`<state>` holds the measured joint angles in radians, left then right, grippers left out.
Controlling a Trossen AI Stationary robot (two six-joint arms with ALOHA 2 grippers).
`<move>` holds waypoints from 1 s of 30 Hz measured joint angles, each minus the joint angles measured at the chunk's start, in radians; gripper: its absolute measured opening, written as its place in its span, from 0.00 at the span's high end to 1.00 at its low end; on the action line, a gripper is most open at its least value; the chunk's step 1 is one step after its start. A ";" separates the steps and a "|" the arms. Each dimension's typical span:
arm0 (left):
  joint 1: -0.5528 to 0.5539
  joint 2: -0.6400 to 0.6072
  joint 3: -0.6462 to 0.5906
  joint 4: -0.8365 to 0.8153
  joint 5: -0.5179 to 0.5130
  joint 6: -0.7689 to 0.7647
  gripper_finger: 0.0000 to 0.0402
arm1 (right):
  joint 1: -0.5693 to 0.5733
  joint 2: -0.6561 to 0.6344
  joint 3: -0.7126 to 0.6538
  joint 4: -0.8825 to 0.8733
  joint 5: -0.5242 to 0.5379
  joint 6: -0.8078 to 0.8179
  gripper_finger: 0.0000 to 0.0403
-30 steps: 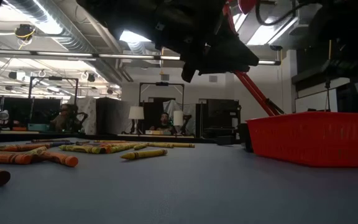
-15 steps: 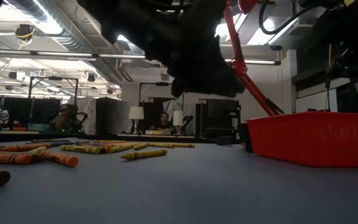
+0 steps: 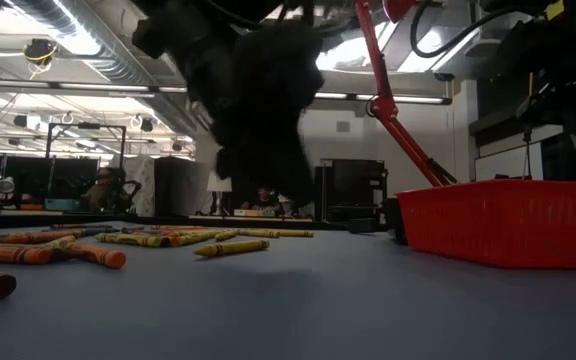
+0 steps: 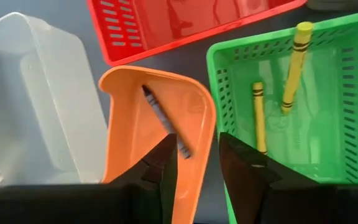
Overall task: Sort crayons
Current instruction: Put the yellow crayon into the black basket
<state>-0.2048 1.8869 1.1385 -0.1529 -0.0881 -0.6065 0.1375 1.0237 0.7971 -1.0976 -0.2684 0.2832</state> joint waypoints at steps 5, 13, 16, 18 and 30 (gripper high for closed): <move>-0.010 -0.001 0.000 -0.144 -0.007 -0.086 0.77 | 0.000 0.000 0.000 0.004 -0.001 0.000 0.71; -0.055 -0.001 0.000 -0.238 -0.131 -0.125 0.77 | 0.000 0.000 0.000 0.005 0.007 0.000 0.71; -0.071 -0.001 0.000 -0.239 -0.168 -0.126 0.77 | 0.000 0.000 0.000 0.006 0.037 0.000 0.71; -0.080 -0.001 0.000 -0.239 -0.183 -0.129 0.77 | 0.000 0.000 0.000 0.006 0.057 0.000 0.71; -0.086 0.053 0.000 -0.220 -0.180 -0.207 0.77 | 0.000 0.000 0.000 0.007 0.077 0.000 0.71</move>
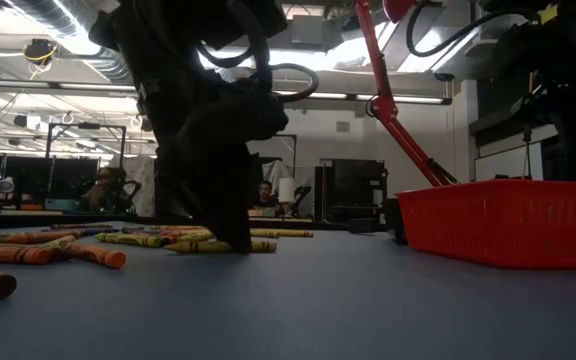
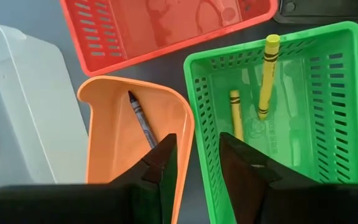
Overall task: Sort crayons
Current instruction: Put the yellow crayon into the black basket
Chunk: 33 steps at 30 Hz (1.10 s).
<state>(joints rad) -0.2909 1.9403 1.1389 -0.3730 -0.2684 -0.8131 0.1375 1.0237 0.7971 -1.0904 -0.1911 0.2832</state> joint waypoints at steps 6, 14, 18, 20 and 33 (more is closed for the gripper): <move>0.008 0.002 0.001 -0.004 0.019 0.000 0.77 | 0.000 0.000 0.000 0.005 0.001 0.000 0.71; 0.036 0.002 0.001 -0.008 0.069 0.003 0.82 | 0.000 0.000 0.000 0.024 0.001 0.000 0.71; 0.045 0.003 0.001 -0.003 0.076 0.003 0.89 | 0.000 0.000 0.000 0.025 0.001 0.000 0.71; 0.049 0.003 0.001 0.005 0.076 0.003 0.93 | 0.000 0.000 0.000 0.026 0.001 0.000 0.71; 0.109 0.012 -0.003 0.165 0.063 0.011 0.99 | 0.000 0.000 0.000 0.074 0.001 0.000 0.71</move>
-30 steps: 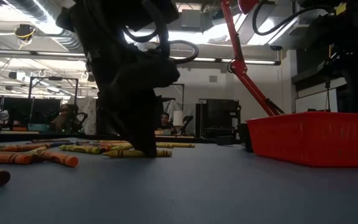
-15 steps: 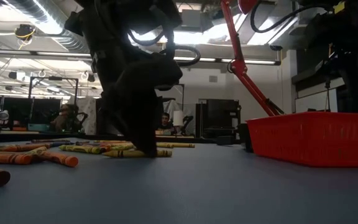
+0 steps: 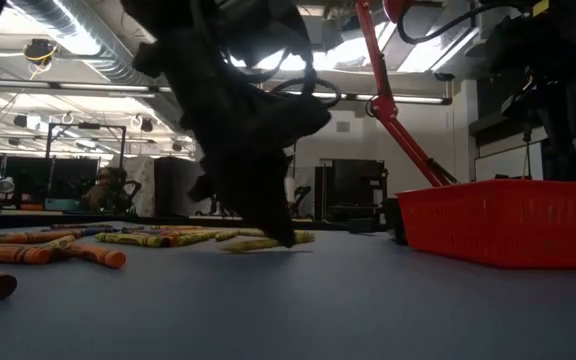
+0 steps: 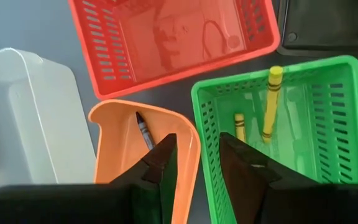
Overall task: Sort crayons
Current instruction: Put the yellow crayon into the black basket
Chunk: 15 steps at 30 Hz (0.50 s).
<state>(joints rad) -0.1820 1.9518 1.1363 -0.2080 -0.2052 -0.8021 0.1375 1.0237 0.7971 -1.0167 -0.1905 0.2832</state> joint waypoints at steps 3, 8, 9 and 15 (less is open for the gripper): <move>0.022 0.000 0.000 0.061 0.005 0.037 0.99 | 0.000 0.000 0.000 0.000 0.000 0.000 0.71; 0.057 -0.007 0.000 0.188 0.017 0.122 1.00 | 0.000 0.000 0.000 0.011 0.000 0.000 0.71; 0.066 -0.007 0.000 0.220 0.019 0.135 1.00 | 0.000 0.000 0.000 0.016 0.000 0.000 0.71; 0.119 -0.008 0.001 0.439 0.067 0.214 1.00 | 0.000 0.000 0.000 0.036 0.000 0.000 0.71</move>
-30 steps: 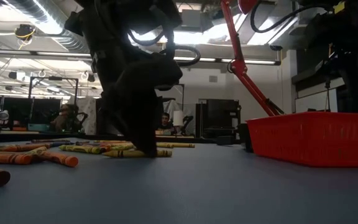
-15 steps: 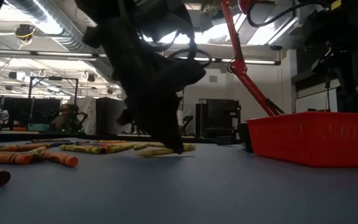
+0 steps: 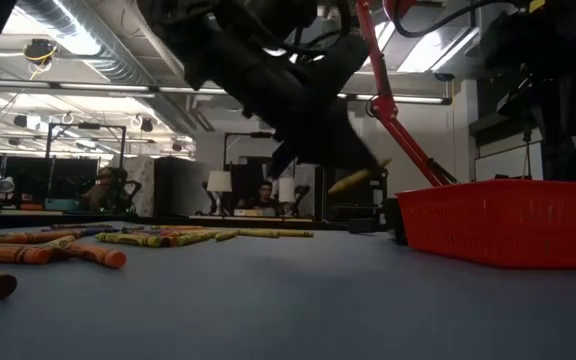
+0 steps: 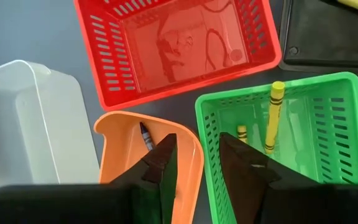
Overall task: Sort crayons
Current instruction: Put the yellow crayon into the black basket
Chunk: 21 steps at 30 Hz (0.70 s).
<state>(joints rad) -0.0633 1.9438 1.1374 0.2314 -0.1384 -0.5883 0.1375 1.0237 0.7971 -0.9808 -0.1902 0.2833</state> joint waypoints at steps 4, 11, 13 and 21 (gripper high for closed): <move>0.030 -0.001 0.000 0.089 0.002 0.046 1.00 | 0.000 0.000 0.000 0.017 0.000 0.000 0.71; 0.063 -0.002 0.000 0.200 -0.100 0.115 1.00 | 0.000 0.000 0.000 0.064 0.000 0.000 0.71; 0.067 -0.002 0.000 0.241 -0.143 0.135 1.00 | 0.000 0.000 0.000 0.079 0.000 0.000 0.71; 0.088 0.001 0.000 0.429 -0.221 0.165 0.97 | 0.000 0.000 0.000 0.141 0.000 0.000 0.71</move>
<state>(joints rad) 0.0242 1.9452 1.1378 0.6600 -0.3595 -0.4235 0.1372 1.0237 0.7967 -0.8399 -0.1897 0.2829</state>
